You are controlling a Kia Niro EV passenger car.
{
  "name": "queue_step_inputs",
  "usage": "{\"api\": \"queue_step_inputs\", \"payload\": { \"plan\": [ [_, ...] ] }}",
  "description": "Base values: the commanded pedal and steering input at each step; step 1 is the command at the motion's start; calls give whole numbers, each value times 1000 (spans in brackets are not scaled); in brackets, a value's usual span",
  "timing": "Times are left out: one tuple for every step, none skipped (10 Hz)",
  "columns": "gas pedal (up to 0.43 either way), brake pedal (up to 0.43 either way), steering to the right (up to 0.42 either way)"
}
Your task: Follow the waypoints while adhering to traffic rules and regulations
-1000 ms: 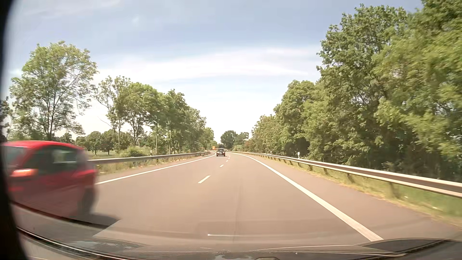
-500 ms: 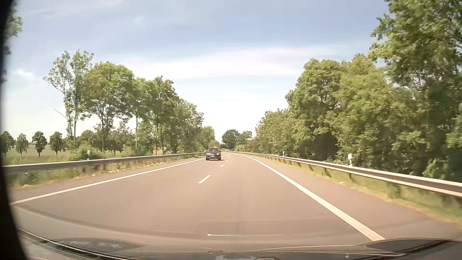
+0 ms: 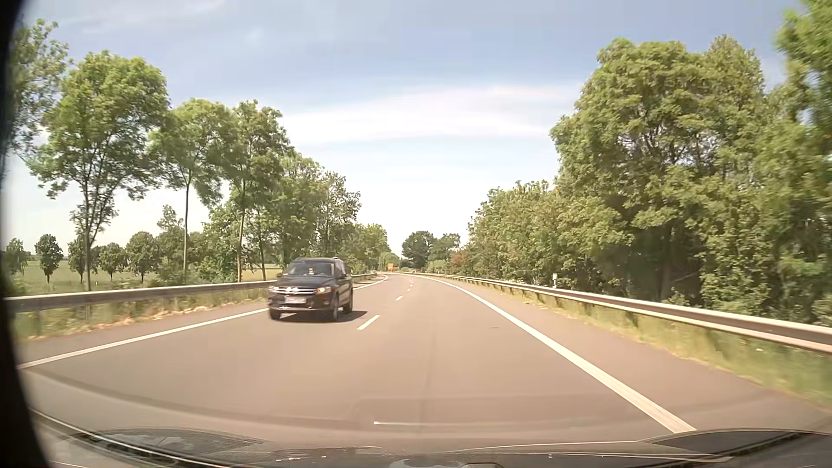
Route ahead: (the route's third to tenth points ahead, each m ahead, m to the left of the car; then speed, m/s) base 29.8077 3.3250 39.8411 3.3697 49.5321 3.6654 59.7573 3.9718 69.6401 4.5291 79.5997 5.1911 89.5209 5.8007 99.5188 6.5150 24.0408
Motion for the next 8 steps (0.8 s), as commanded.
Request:
{"api": "queue_step_inputs", "payload": {
  "plan": [
    [220,0,-5],
    [220,0,-5],
    [228,0,-5],
    [248,0,-5],
    [248,0,-5],
    [260,0,-5],
    [268,0,-5],
    [268,0,-5]
  ]
}}
